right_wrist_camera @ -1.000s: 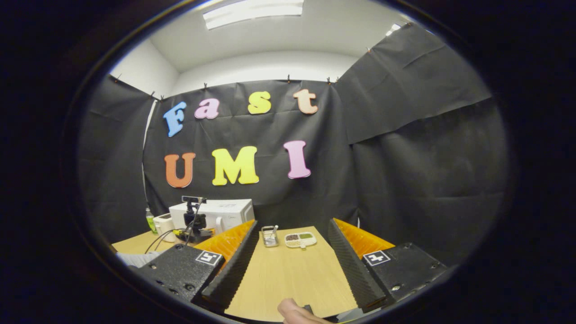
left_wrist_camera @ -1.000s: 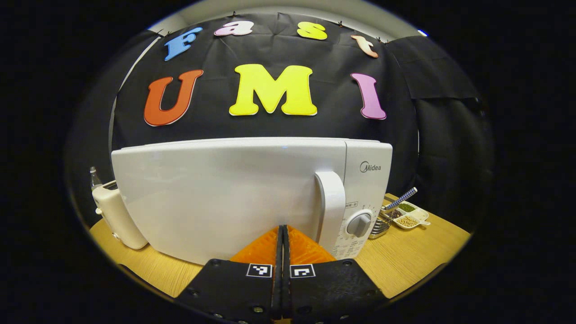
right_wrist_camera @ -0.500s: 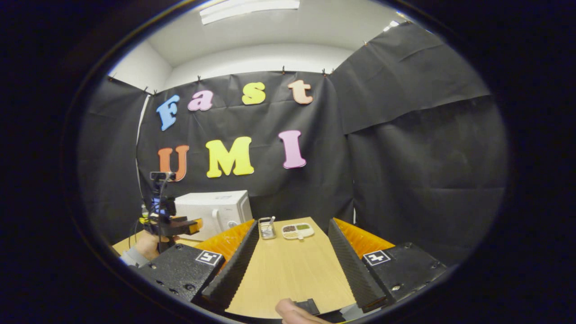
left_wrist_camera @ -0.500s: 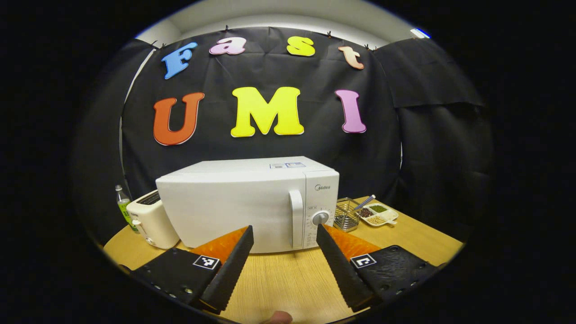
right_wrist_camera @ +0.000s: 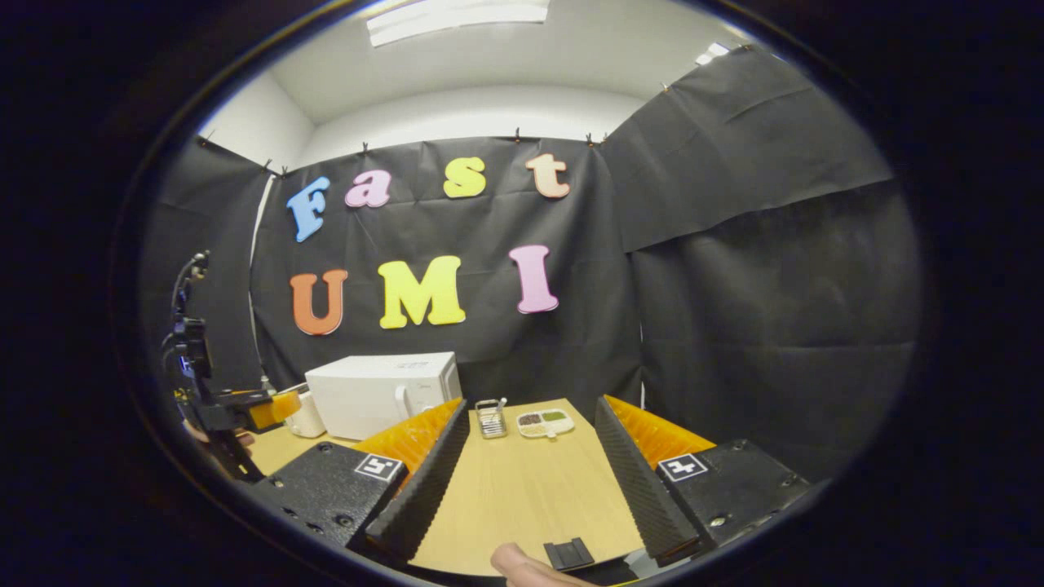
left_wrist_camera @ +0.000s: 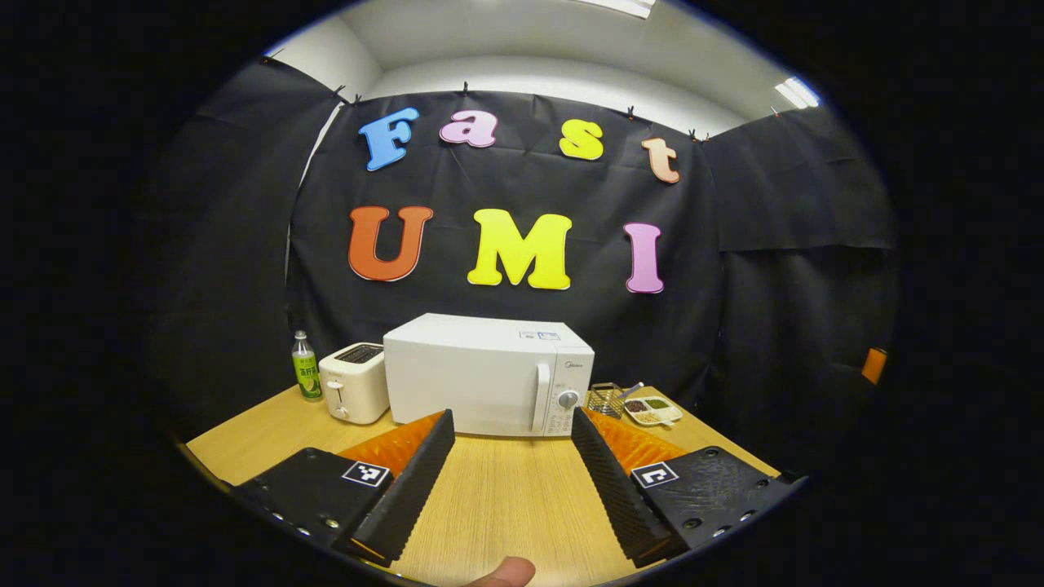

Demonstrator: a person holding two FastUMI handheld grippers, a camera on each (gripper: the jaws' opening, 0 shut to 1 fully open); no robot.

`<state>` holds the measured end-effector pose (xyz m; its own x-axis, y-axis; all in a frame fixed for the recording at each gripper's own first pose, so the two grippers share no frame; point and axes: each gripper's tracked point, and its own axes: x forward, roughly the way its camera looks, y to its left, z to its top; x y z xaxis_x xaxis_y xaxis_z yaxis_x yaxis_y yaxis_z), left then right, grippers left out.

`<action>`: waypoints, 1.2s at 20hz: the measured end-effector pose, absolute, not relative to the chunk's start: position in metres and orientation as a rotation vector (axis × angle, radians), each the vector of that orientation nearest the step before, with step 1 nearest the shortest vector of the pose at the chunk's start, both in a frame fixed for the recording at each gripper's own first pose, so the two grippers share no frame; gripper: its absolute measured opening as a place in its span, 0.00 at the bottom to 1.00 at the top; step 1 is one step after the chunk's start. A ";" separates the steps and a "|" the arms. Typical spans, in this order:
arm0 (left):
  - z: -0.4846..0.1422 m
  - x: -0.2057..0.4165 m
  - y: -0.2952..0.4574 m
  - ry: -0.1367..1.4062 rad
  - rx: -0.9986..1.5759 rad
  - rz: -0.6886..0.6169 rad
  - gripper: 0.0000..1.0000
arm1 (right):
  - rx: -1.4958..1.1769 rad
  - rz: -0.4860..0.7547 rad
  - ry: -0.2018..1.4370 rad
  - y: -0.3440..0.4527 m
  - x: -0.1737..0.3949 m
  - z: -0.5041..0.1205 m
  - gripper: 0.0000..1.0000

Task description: Open the microwave oven with the left hand, put the food in, and close the microwave oven.

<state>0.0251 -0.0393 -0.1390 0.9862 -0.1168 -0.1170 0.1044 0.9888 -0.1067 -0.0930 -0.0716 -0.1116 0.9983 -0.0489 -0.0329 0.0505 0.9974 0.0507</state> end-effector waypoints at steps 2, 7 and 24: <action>-0.131 0.002 -0.025 0.106 -0.080 -0.074 0.92 | 0.059 -0.033 0.042 -0.063 -0.094 -0.115 0.99; -0.132 -0.040 -0.022 0.095 -0.079 -0.055 0.92 | 0.080 -0.056 0.054 -0.059 -0.082 -0.126 0.99; -0.133 -0.054 -0.016 0.074 -0.006 -0.052 0.92 | 0.046 -0.004 0.090 -0.027 -0.077 -0.134 0.98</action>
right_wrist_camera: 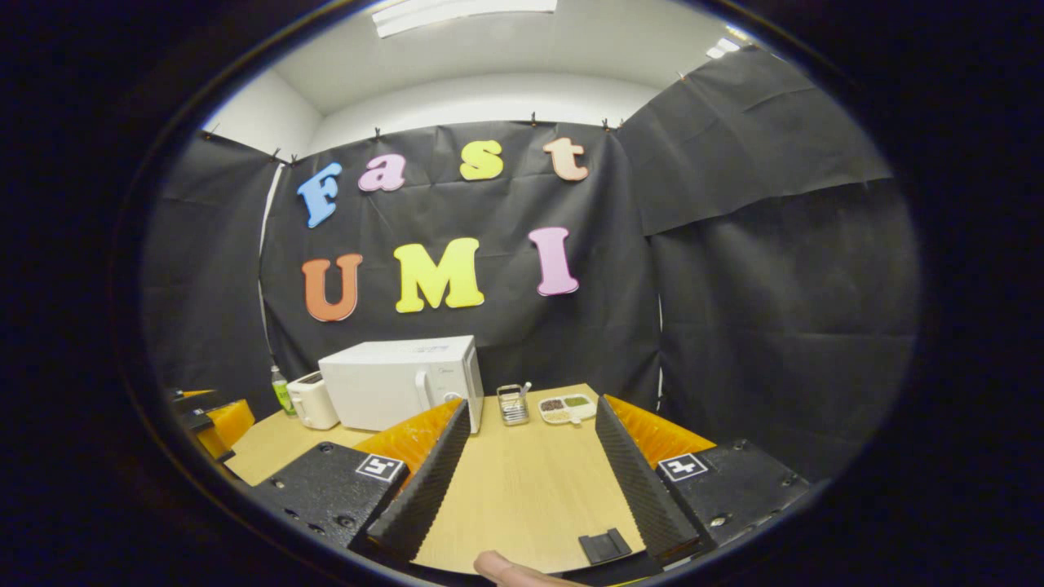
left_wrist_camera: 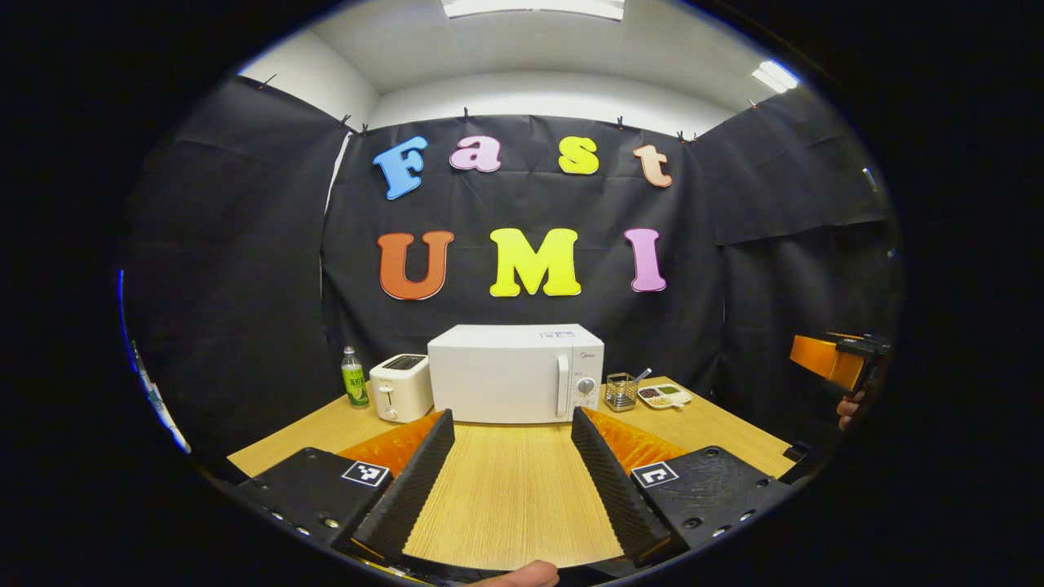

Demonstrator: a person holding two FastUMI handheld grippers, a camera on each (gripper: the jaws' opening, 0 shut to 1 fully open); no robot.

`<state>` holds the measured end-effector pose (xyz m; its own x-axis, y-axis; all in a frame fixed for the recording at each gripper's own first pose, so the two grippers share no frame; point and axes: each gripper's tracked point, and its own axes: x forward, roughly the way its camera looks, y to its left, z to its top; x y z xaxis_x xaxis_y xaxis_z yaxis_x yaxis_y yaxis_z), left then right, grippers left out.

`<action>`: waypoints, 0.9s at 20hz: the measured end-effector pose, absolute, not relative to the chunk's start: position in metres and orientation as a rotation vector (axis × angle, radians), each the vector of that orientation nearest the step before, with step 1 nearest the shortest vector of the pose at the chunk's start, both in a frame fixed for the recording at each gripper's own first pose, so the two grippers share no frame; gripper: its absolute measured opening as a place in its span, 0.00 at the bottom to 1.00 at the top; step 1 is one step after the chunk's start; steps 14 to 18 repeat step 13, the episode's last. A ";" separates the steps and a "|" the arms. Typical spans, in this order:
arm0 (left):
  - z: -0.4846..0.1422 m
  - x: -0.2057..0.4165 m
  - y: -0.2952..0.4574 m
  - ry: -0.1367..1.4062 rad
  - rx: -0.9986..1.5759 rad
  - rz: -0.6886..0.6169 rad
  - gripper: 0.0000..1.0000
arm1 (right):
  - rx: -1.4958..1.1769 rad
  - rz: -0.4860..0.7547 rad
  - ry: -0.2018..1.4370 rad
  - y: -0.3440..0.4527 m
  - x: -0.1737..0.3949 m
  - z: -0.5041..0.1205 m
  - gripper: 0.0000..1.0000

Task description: Open the microwave oven with the left hand, put the food in, and close the microwave oven.

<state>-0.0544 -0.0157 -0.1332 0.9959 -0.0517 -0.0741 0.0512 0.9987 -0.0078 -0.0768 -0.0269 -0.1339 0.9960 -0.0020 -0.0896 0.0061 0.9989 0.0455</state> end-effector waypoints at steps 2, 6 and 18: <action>-0.132 -0.055 -0.017 0.071 -0.001 -0.058 0.92 | 0.045 -0.003 0.088 -0.026 -0.077 -0.133 0.98; -0.131 -0.058 -0.020 0.064 0.000 -0.073 0.92 | 0.046 -0.006 0.091 -0.028 -0.078 -0.133 0.98; -0.126 -0.063 -0.015 0.053 -0.011 -0.068 0.92 | 0.046 0.000 0.087 -0.027 -0.079 -0.133 0.98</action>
